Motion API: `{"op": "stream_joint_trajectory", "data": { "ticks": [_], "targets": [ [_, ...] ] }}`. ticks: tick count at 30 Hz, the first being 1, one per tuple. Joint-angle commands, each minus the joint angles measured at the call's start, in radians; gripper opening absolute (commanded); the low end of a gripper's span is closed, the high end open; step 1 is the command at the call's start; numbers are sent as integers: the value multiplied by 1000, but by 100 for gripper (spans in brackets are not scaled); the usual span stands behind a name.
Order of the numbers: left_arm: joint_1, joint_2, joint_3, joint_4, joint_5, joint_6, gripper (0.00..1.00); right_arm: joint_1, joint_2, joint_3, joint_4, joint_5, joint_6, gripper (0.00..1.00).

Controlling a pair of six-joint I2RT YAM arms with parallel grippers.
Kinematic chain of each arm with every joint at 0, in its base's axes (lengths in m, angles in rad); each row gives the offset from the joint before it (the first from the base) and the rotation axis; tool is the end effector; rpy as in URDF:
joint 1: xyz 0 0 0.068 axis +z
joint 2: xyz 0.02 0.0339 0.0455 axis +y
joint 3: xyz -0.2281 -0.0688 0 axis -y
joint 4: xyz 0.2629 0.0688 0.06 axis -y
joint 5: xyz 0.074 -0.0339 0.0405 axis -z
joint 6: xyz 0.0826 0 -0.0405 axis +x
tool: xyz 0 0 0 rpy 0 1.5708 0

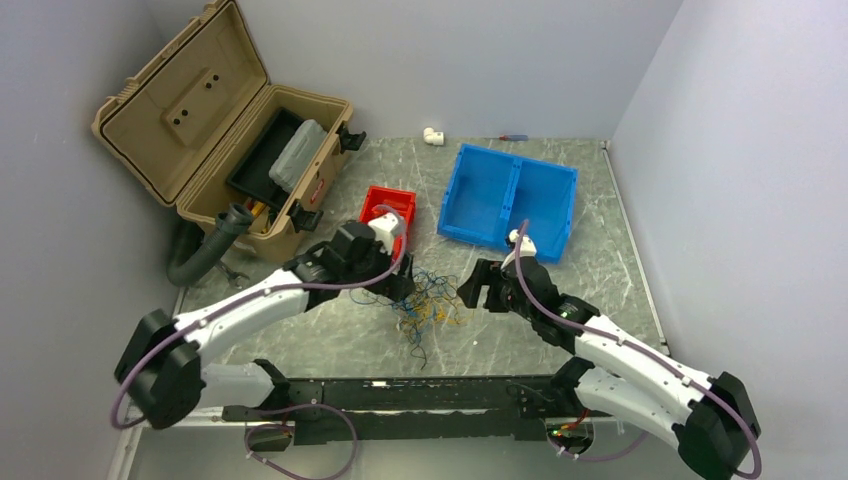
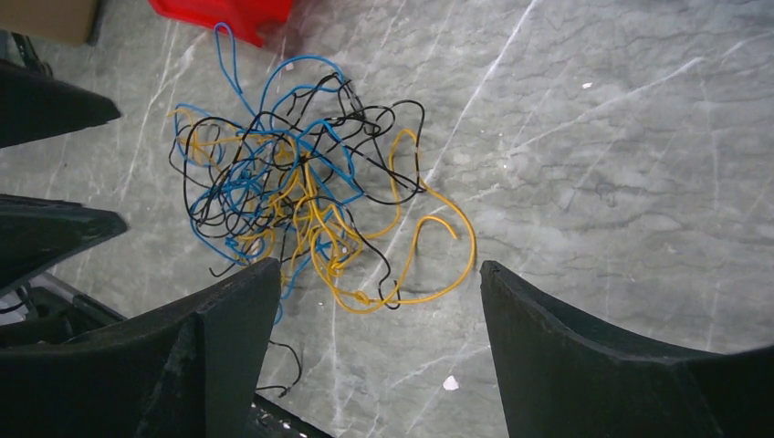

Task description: Untangle the cables

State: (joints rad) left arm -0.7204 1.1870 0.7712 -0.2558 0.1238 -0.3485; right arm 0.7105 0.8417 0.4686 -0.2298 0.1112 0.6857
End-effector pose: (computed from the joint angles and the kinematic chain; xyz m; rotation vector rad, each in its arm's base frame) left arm 0.2348 -0.2197 0.1767 0.5001 2.2810 -0.6982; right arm 0.2056 0.1648 0.1551 0.0379 2.2495 0.6639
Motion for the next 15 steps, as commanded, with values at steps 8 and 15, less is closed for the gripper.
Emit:
{"op": "stream_joint_trajectory", "data": {
  "ticks": [8,15],
  "targets": [
    [-67,309,126,2,10,-23,92,-10,212,-14,263,-142,15,77],
    [-68,339,54,86,53,-81,75,14,407,7,380,-186,-19,73]
  ]
}}
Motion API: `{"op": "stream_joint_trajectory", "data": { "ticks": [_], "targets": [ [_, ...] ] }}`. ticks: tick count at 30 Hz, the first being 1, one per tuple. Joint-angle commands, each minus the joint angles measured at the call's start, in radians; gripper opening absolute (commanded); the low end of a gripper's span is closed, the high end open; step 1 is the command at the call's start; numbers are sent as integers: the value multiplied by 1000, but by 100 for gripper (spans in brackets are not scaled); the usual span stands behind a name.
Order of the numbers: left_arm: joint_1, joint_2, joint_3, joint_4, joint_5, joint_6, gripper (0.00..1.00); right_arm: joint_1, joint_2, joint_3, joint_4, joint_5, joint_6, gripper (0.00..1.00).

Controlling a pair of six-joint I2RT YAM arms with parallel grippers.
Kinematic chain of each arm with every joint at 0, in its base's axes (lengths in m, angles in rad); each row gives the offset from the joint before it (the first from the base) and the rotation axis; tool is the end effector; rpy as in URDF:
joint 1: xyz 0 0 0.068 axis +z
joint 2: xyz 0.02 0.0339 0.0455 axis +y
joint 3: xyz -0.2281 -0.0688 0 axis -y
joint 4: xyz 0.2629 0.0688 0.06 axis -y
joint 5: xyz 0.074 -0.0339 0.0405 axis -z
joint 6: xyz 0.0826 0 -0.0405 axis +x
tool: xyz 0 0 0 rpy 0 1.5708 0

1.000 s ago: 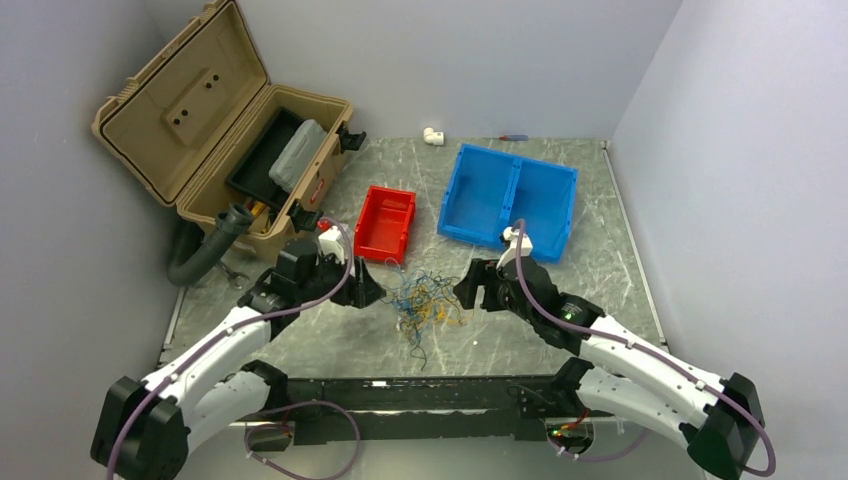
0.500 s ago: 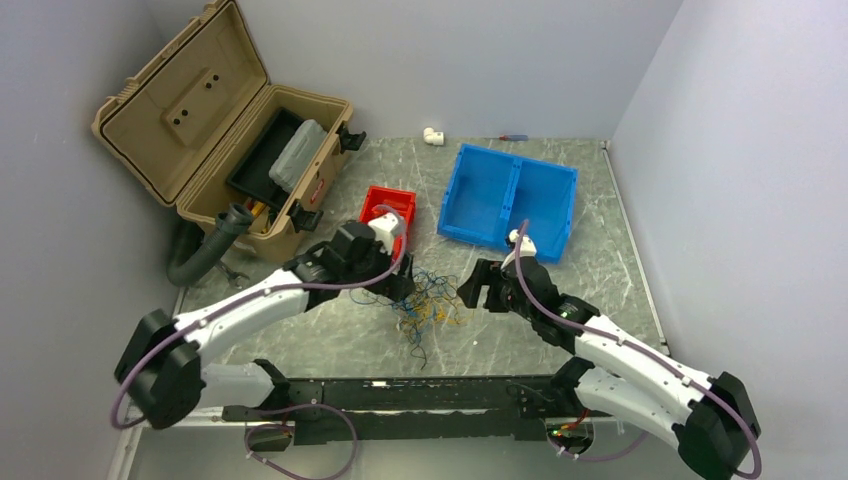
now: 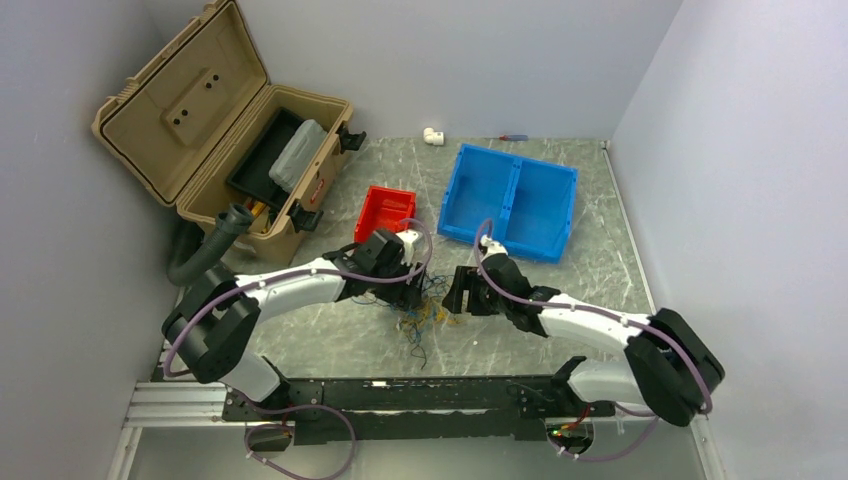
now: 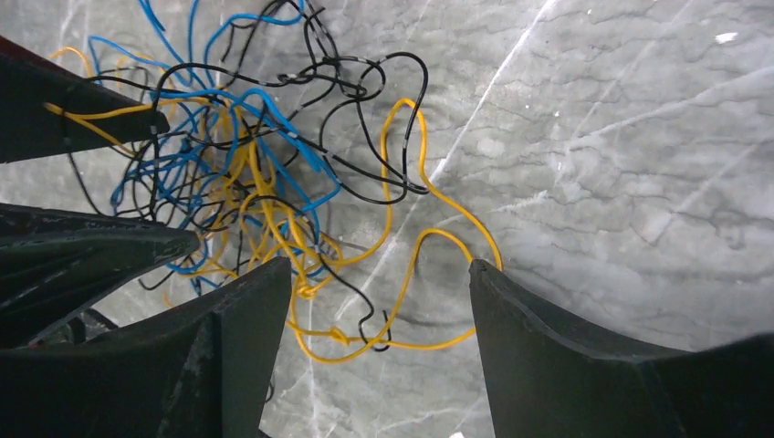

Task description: Untangle the cables

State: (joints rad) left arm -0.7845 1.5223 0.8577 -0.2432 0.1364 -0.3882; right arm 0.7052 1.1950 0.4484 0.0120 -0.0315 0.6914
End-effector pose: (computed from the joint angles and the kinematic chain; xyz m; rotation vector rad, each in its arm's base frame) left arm 0.2389 -0.2544 0.1036 0.5693 2.5262 -0.6403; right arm 0.2162 0.1875 0.0862 -0.0337 2.4233 0.7215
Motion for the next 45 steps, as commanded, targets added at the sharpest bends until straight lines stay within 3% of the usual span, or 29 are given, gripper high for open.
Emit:
{"op": "stream_joint_trajectory", "data": {
  "ticks": [1,8,12,15,17,23,32,40,45],
  "targets": [
    [-3,3,-42,91,48,-45,70,28,77,36,143,-34,-26,73],
    [-3,4,-97,203,101,-63,26,120,242,103,159,22,-4,69],
    [-2,-25,-117,206,91,-58,0,131,272,90,166,30,34,39],
    [-2,-71,-130,184,58,-55,0,130,213,66,126,101,59,8],
    [-1,-112,-145,173,28,-54,0,130,148,58,52,172,76,0],
    [59,-273,-235,196,11,-98,0,72,-86,50,-241,417,173,0],
    [128,-489,-341,173,-73,-136,0,-90,-467,17,-512,545,208,0],
    [132,-571,-351,143,-97,-135,0,-115,-542,95,-603,575,150,0],
    [132,-565,-335,137,-48,-99,0,-115,-564,102,-563,530,102,0]
  ]
}}
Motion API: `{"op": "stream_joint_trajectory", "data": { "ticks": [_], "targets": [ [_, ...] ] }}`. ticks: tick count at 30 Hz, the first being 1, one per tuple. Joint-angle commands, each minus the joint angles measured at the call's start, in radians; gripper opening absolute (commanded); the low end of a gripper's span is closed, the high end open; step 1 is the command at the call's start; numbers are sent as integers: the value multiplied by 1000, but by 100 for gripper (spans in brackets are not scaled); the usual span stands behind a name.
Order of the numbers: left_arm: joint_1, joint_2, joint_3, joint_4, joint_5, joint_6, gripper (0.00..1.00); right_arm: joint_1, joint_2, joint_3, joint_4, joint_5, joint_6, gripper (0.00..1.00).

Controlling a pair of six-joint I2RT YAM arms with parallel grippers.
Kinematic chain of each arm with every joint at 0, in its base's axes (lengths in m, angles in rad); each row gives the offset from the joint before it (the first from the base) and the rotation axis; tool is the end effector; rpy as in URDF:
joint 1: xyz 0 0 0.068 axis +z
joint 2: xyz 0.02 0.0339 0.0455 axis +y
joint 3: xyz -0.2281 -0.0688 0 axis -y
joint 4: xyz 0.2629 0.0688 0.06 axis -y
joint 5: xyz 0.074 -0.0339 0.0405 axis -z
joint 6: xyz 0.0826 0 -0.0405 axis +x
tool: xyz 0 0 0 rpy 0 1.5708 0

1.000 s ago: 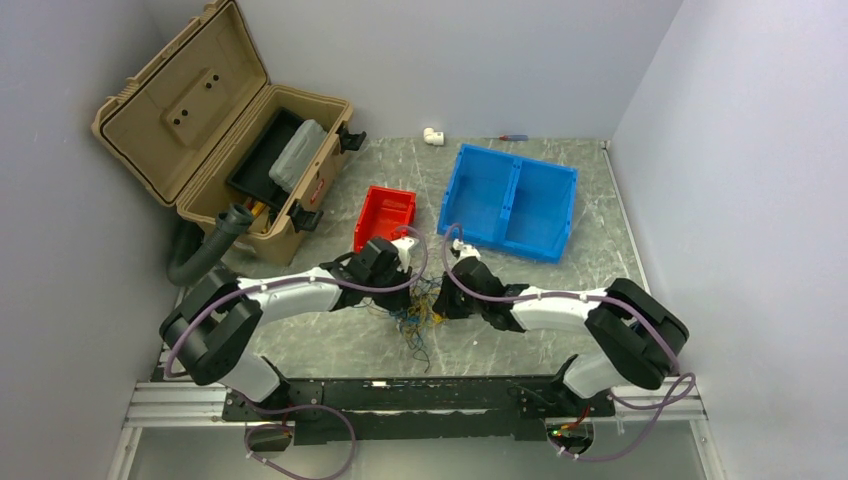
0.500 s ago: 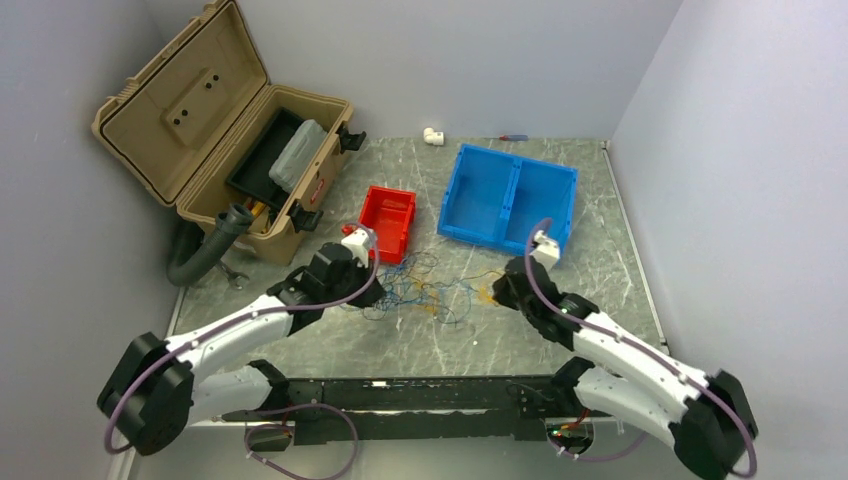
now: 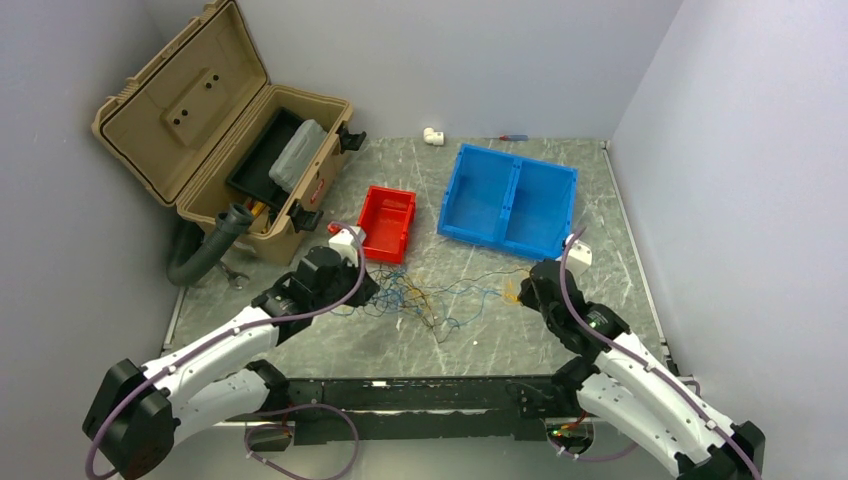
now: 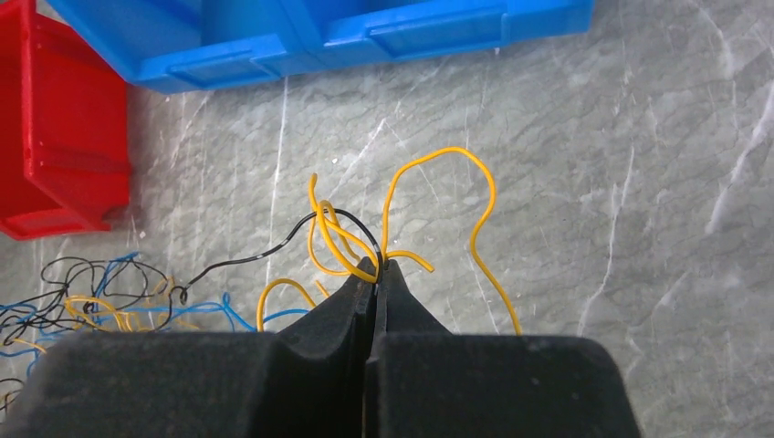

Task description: Untangle the cables

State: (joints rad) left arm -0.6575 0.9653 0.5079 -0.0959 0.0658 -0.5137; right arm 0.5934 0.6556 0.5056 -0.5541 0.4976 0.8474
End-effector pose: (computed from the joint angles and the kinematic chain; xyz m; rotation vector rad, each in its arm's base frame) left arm 0.2228 -0.1789 0.1566 0.2000 2.2100 -0.7448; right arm 0.2043 0.0902 0.1777 0.5283 2.1219 0.2482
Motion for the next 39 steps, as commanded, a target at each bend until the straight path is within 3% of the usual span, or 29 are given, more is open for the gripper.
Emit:
{"op": "stream_joint_trajectory", "data": {
  "ticks": [1,5,15,20,24,27,29,35,39],
  "targets": [
    [5,-4,17,-12,27,27,0,-3,-30,46,10,-12,-65,0],
    [4,-35,27,-92,-77,2,0,-3,-38,75,-62,63,-18,0],
    [5,-315,62,-385,-548,-106,0,-3,-176,143,-251,296,64,0],
    [5,-365,55,-358,-494,-58,0,-3,-240,118,-128,174,-56,0],
    [3,-348,34,-235,-265,29,0,-3,-235,105,58,-102,-238,0],
    [-27,-331,28,-156,-129,41,9,-3,-202,117,145,-267,-283,0],
    [-88,-317,33,-121,-113,68,20,-3,-169,139,169,-331,-299,0],
    [-183,-257,81,-87,-93,132,64,-3,-82,189,209,-487,-327,0],
    [-193,-224,95,-20,-28,162,77,-3,-55,202,222,-549,-331,0]
  ]
}}
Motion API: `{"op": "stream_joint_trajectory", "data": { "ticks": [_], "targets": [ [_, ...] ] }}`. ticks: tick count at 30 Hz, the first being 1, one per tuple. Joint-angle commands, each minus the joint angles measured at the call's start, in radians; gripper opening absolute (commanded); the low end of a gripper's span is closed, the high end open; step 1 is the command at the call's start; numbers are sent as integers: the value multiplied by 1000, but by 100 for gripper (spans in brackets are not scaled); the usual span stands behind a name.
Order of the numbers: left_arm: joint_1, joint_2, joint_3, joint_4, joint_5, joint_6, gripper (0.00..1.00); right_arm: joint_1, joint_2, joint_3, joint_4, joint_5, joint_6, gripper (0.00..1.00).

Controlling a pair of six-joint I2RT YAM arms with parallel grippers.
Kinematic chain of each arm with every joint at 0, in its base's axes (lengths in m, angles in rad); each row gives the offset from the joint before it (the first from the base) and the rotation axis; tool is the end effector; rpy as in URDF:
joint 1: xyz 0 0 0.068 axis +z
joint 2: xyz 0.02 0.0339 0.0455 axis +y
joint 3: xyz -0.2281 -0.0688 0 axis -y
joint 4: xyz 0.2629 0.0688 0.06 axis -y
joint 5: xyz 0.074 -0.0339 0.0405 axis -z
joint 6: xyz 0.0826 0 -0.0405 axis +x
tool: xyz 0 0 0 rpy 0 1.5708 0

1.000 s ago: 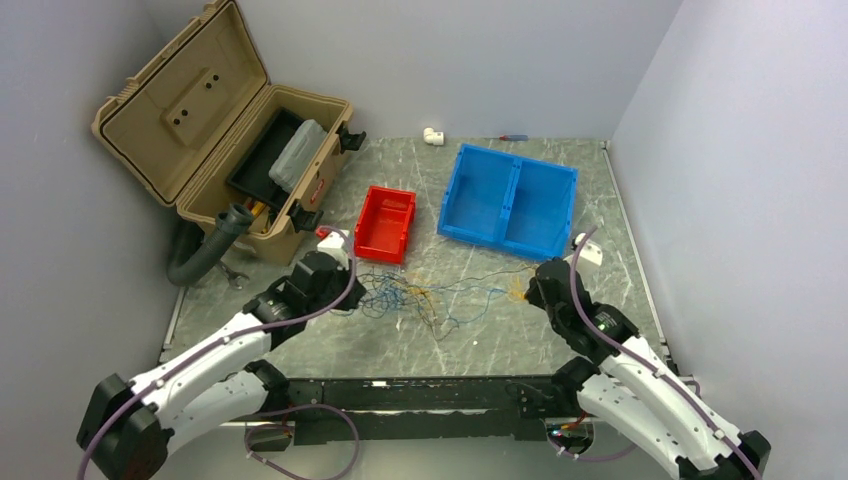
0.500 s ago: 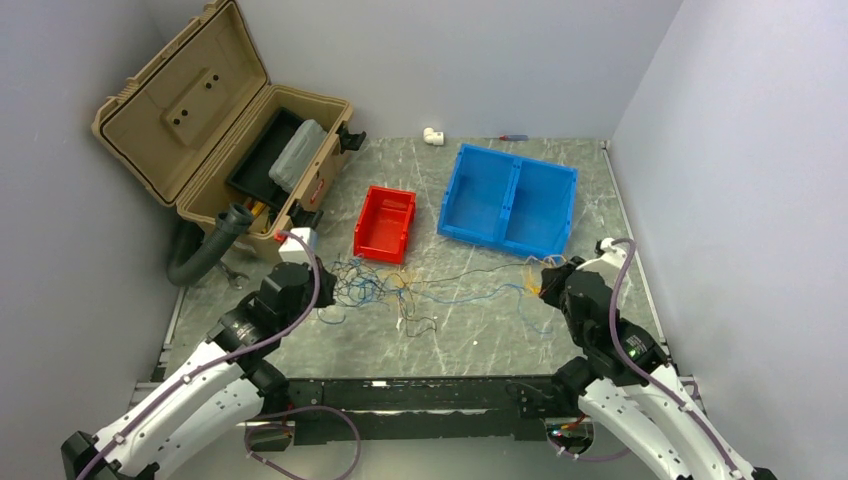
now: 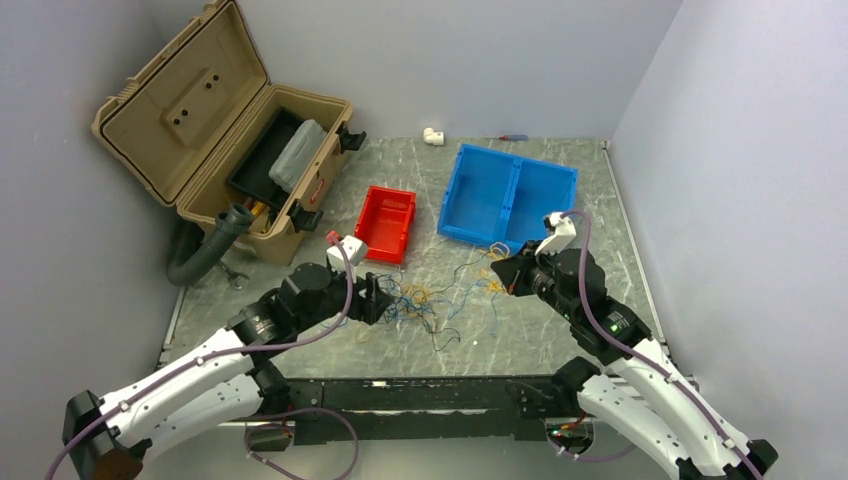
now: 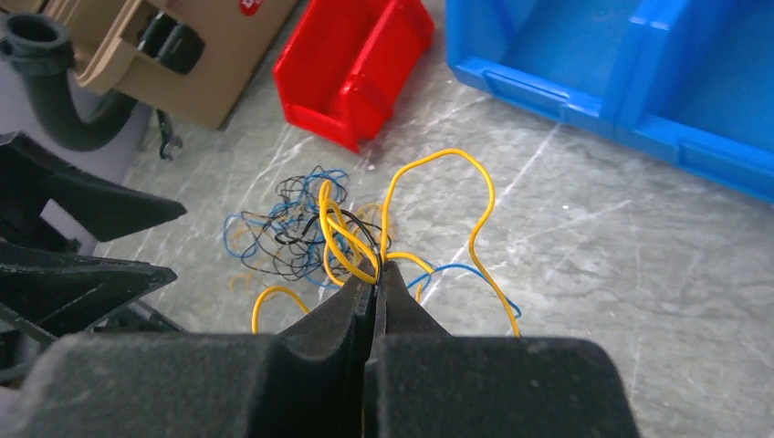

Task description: Untangle the cables

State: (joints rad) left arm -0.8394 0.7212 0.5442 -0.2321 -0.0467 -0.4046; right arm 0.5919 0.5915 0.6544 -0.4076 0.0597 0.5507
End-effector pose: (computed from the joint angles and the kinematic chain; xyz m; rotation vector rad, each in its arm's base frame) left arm 0.1776 -0.1922 0.2146 0.4135 2.0181 -0.7487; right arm 0.1990 0.1279 0.2642 0.0008 1.9802 0.7033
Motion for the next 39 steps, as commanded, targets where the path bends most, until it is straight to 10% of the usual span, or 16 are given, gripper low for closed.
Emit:
{"op": "stream_joint_trajectory", "data": {
  "ticks": [1,5,8,10,26,39],
  "targets": [
    [-12,35,63,133,105,60,79,-1,15,57,72,-107,-32,0],
    [-16,106,98,180,161,69,82,-2,26,66,58,-90,-32,2],
    [-18,145,114,212,191,68,83,-2,36,80,22,-48,-18,55],
    [-19,170,127,224,214,70,84,-2,40,90,-19,3,-9,65],
    [-70,553,357,89,295,133,82,-7,117,-4,-312,329,266,58],
    [-157,777,473,34,196,84,80,-79,314,-153,-71,205,219,64]
  ]
}}
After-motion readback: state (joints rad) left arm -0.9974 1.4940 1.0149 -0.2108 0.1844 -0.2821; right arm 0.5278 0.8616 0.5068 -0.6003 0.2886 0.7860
